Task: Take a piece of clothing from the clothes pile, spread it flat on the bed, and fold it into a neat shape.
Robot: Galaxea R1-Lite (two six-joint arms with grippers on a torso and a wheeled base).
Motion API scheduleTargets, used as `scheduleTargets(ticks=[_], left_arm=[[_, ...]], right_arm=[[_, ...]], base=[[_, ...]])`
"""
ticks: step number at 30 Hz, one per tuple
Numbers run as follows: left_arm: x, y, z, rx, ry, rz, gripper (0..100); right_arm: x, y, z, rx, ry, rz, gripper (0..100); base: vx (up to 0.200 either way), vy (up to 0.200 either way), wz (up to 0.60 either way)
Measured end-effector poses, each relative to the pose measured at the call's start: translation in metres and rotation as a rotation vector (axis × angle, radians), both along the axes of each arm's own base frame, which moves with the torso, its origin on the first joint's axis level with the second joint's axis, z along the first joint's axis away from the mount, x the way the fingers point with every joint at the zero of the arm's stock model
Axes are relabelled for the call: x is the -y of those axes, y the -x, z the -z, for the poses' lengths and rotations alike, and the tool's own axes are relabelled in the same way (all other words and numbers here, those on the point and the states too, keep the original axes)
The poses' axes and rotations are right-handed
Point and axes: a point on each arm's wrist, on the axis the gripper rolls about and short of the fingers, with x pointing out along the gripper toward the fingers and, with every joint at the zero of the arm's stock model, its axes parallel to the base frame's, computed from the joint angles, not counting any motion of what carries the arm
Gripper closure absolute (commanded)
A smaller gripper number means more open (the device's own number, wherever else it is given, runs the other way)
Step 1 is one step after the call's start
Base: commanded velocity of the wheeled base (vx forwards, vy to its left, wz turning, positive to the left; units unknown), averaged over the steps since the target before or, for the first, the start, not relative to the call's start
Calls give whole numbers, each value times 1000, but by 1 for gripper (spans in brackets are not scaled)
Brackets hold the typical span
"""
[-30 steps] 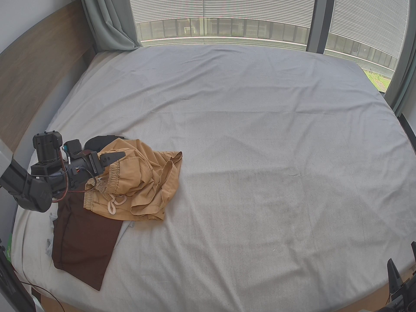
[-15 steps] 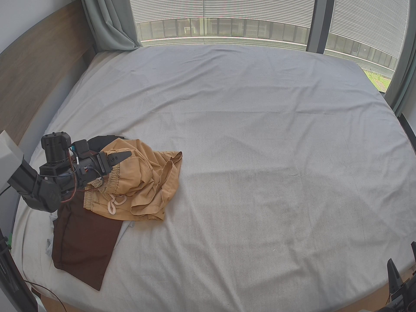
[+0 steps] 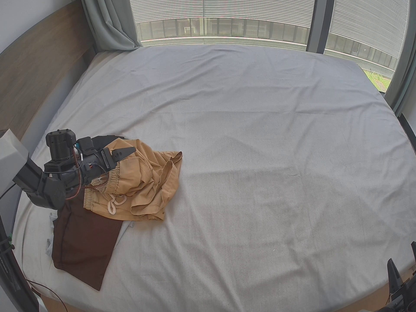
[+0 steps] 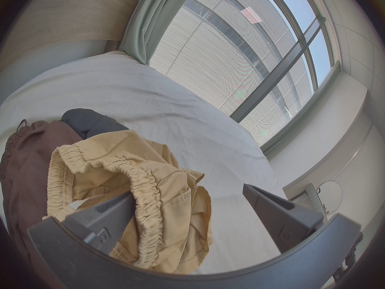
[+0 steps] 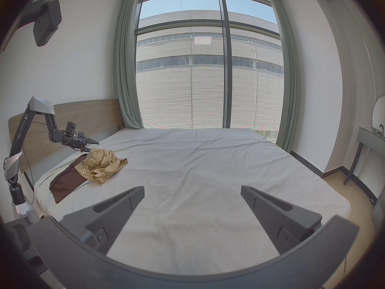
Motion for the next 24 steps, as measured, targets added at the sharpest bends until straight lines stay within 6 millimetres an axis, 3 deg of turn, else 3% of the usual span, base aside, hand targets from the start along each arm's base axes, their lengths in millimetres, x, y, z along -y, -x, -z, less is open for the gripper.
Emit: scheduleTargets(ticks=[18,19,24], left_arm=[[6,-9,6,3,18,-16,0],[6,-9,7,3,20,-17,100],[7,-11,12,-12,40,-23,100]], right_arm=[[0,0,0,0,-1,0,0],[0,0,0,0,-1,0,0],[0,0,0,0,-2,0,0]], base=[[0,0,0],[0,0,0],[0,0,0]])
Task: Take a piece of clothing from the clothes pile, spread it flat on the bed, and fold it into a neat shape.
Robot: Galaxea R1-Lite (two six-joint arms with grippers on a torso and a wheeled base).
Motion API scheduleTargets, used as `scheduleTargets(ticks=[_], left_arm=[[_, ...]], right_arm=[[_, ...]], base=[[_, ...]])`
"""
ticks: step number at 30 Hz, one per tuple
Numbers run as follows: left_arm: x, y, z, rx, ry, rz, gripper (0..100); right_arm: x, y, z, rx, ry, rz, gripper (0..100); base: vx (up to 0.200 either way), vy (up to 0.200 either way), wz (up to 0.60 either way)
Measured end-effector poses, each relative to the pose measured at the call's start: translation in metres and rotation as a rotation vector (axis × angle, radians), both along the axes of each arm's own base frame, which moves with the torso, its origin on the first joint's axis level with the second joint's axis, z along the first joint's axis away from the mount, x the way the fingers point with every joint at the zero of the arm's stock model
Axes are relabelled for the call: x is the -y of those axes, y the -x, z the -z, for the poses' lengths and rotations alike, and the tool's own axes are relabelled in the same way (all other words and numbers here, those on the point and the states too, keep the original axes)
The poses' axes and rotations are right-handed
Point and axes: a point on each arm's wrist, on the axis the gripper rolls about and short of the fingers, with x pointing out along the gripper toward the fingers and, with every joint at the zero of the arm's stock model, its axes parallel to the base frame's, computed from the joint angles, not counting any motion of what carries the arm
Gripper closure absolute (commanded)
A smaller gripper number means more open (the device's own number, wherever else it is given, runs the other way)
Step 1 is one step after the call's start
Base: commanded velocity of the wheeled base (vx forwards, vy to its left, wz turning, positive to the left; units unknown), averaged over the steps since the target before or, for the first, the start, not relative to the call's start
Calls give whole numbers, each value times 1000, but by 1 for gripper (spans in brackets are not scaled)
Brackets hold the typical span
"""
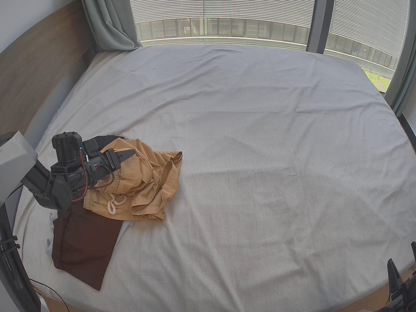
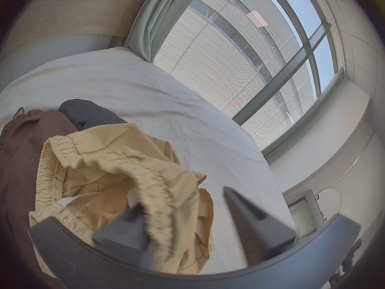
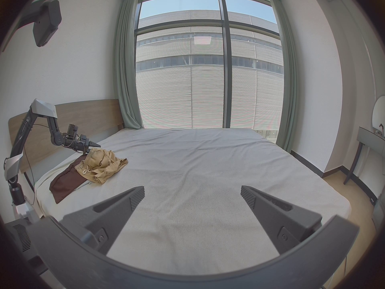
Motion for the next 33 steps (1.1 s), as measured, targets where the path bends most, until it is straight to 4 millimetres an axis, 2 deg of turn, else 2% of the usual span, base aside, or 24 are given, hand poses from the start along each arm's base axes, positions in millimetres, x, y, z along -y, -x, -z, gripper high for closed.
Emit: scheduleTargets(ticks=[15,33], left_arm=[[-3,5,8,-12,13,-8,100],[-4,56,-6,30,49,-1,100]], right_arm=[[0,0,0,0,0,0,0],[0,0,0,0,0,0,0]], base=[[0,0,0],[0,0,0]])
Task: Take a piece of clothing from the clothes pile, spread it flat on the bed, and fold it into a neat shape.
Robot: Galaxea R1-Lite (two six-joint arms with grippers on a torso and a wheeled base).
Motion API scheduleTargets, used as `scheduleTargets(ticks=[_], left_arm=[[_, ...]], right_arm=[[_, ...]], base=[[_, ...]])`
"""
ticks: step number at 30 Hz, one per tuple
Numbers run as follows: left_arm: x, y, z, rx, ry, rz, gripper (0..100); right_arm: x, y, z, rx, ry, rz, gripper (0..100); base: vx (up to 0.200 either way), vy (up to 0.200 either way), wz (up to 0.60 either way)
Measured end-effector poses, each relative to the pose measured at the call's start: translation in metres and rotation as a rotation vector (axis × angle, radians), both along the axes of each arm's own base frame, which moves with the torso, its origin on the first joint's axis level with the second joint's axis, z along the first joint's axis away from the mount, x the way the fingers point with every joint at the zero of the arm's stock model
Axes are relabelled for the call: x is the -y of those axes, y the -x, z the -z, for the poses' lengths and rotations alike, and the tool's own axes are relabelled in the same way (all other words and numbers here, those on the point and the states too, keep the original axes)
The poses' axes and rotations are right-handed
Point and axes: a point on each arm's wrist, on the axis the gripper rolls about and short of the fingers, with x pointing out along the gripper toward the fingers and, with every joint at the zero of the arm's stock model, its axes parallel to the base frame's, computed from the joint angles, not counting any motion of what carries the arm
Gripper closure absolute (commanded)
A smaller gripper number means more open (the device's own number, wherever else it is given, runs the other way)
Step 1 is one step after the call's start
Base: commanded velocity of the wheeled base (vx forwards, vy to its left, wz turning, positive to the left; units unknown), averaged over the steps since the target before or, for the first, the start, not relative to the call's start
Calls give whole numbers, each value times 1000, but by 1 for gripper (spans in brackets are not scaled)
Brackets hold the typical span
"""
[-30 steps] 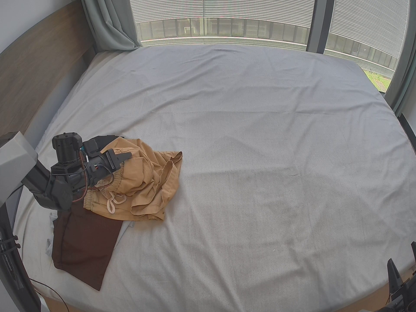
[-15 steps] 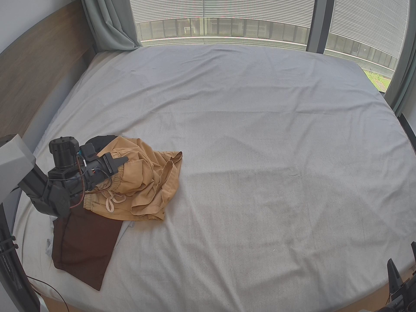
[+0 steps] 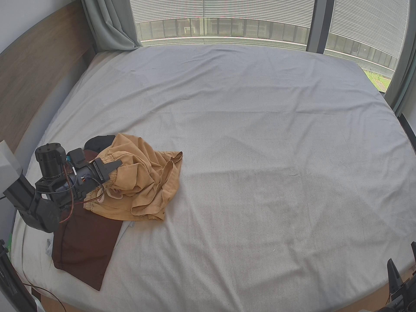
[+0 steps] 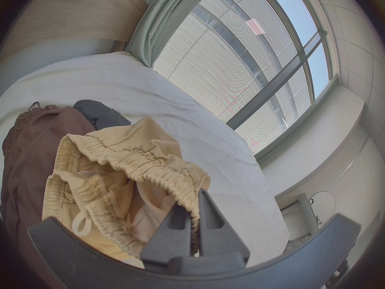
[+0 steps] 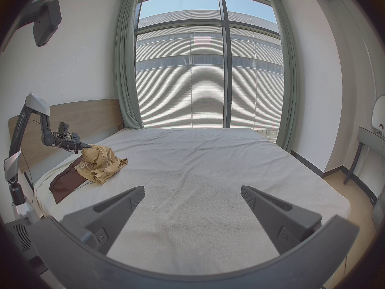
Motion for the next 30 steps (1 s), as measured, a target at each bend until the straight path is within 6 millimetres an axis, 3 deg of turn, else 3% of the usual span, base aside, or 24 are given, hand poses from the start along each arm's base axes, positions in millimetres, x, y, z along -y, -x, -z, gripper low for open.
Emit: scheduleTargets(ticks=[19,30], left_arm=[[-1,33,-17,57,57,43,100],[-1,50,-12,92,56,42,100]], right_arm=[[0,0,0,0,0,0,0],[0,0,0,0,0,2,0]], base=[[0,0,0],[0,0,0]])
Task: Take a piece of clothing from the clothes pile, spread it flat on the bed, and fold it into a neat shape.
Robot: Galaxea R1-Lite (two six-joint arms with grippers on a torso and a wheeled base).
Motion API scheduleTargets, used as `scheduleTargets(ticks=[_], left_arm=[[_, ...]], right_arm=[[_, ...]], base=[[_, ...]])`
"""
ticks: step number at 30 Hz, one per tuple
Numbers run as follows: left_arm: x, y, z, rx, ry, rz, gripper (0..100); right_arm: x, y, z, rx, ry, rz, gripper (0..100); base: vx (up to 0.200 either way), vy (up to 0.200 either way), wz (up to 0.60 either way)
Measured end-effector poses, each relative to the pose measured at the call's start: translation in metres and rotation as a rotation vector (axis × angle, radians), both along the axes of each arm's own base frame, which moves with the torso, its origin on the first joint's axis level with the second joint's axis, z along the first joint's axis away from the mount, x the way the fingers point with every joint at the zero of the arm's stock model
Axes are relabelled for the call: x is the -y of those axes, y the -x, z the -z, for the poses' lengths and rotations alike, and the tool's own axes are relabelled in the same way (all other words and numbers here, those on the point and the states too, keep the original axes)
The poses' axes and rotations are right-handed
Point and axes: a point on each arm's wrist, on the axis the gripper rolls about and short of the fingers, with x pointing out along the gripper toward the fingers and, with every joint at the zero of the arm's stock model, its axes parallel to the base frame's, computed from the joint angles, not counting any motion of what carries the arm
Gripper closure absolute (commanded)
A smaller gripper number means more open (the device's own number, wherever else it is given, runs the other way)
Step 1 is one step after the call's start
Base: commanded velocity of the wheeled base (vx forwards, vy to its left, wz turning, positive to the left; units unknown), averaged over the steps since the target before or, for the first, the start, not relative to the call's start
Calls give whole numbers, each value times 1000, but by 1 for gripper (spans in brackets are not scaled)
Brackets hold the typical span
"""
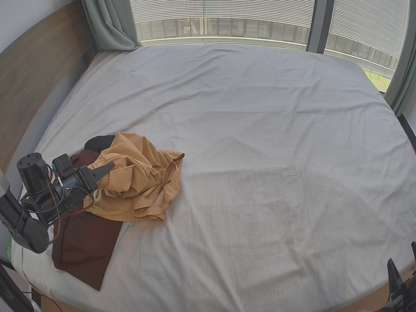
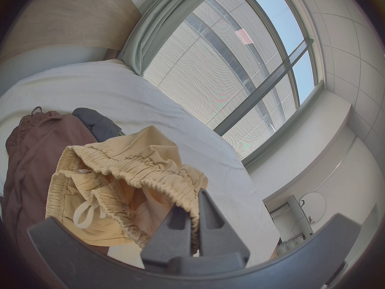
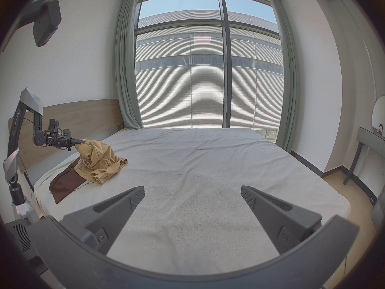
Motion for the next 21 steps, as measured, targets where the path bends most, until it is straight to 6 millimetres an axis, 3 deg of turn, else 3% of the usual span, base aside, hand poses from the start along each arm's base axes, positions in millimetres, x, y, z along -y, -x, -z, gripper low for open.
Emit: scheduleTargets(ticks=[21], left_arm=[[9,38,-4,39,-15,37,100]], right_arm=[[0,0,0,0,-2,-1,0]], base=[[0,0,0]])
